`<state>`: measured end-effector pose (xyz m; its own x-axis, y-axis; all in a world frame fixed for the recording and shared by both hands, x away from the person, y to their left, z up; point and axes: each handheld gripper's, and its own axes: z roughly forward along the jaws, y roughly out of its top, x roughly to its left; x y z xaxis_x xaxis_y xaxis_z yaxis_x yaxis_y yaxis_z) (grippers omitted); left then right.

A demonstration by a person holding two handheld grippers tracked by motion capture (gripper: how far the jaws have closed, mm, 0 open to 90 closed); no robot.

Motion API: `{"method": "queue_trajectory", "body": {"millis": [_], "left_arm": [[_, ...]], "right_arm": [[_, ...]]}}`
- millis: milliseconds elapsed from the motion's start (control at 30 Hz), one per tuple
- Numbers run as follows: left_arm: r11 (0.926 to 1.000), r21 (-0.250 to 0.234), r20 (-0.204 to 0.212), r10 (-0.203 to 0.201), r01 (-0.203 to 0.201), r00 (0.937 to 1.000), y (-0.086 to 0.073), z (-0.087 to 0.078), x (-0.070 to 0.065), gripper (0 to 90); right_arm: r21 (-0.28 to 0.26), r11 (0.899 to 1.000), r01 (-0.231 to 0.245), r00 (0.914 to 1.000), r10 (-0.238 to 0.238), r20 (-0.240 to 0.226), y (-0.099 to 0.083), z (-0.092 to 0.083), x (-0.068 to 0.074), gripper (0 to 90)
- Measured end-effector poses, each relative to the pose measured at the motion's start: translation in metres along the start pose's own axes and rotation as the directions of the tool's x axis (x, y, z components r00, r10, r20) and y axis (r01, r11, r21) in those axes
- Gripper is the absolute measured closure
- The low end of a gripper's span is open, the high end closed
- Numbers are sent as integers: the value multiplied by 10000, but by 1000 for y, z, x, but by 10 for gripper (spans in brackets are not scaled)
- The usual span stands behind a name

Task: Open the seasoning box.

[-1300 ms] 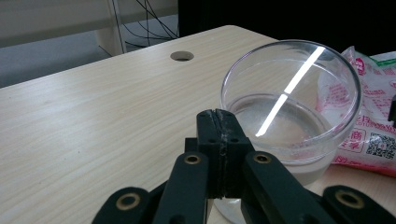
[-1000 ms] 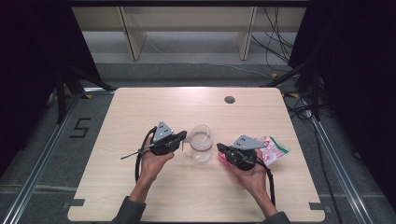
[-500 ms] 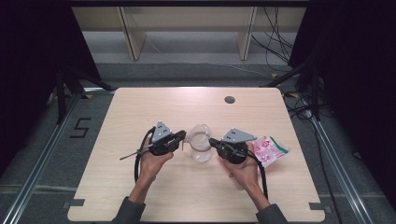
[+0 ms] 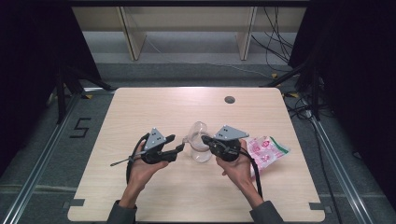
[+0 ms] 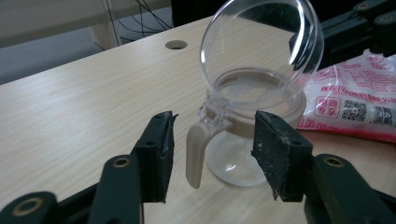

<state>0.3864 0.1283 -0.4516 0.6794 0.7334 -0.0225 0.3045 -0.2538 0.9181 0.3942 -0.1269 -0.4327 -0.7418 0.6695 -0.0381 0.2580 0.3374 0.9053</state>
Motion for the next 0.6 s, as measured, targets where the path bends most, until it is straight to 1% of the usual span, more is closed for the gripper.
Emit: {"method": "queue_trajectory", "body": {"millis": [33, 67, 100, 133, 167, 200, 233, 267, 300, 333, 367, 400, 433, 500, 533, 567, 600], "left_arm": [[9998, 13, -48, -179, 179, 9998, -3, -1, 1, 450], [9998, 62, -113, -210, 210, 9997, -5, -2, 1, 435], [9998, 121, -59, -167, 168, 9998, -7, -2, 2, 422], [9998, 121, -59, -167, 168, 9998, -7, -2, 2, 411], [9993, 224, 13, -296, 296, 9996, -11, -1, 2, 399], [9993, 224, 13, -296, 296, 9996, -11, -1, 2, 392], [9990, 342, -52, -270, 272, 9996, -13, -1, 1, 392], [9989, 401, -9, -253, 253, 9997, -16, -1, 2, 379], [9984, 489, -69, -264, 267, 9996, -18, -1, 1, 379], [9985, 492, -38, -238, 239, 9997, -20, -1, 2, 375], [9977, 615, -123, -261, 268, 9996, -22, -2, 2, 370], [9975, 622, -125, -337, 344, 9994, -26, -1, 3, 366], [9972, 648, -176, -356, 367, 9992, -27, -2, 3, 366], [9970, 695, -196, -331, 344, 9993, -28, -2, 4, 365], [9973, 641, -128, -364, 372, 9993, -29, -3, 5, 369], [9973, 638, -140, -360, 368, 9993, -28, -3, 6, 370], [9973, 639, -197, -352, 364, 9992, -28, -4, 6, 369]], "right_arm": [[21, 10000, -22, 9999, 22, -106, 1, 1, 1, 900], [38, 9998, 192, 9998, -191, -104, 3, 2, 1, 900], [138, 9999, -48, 9999, 50, -149, 4, 2, 3, 900], [138, 9999, -48, 9999, 50, -149, 4, 2, 3, 900], [61, 10000, 22, 9999, -21, -157, 6, 4, 3, 900], [61, 10000, 22, 9999, -21, -157, 6, 4, 3, 900], [108, 9996, -259, 9995, 261, -183, 6, 5, 6, 900], [-17, 9999, 130, 9994, -130, -308, 9, 8, 6, 900], [-17, 9999, 130, 9994, -130, -308, 9, 8, 6, 900], [-97, 9997, 227, 9997, -228, -76, 10, 9, 6, 900], [-135, 9999, 79, 10000, -79, -18, 10, 9, 7, 900], [-18, 9997, 244, 9996, -244, -170, 13, 10, 8, 900], [5, 9995, 309, 9993, -309, -199, 14, 11, 9, 900], [-64, 9994, 336, 9992, -337, -193, 15, 13, 11, 900], [5, 9993, 376, 9989, -376, -297, 17, 15, 13, 900], [-132, 9994, 323, 9991, -327, -264, 17, 17, 15, 900], [4, 9995, 328, 9988, -327, -362, 18, 18, 16, 900]]}}
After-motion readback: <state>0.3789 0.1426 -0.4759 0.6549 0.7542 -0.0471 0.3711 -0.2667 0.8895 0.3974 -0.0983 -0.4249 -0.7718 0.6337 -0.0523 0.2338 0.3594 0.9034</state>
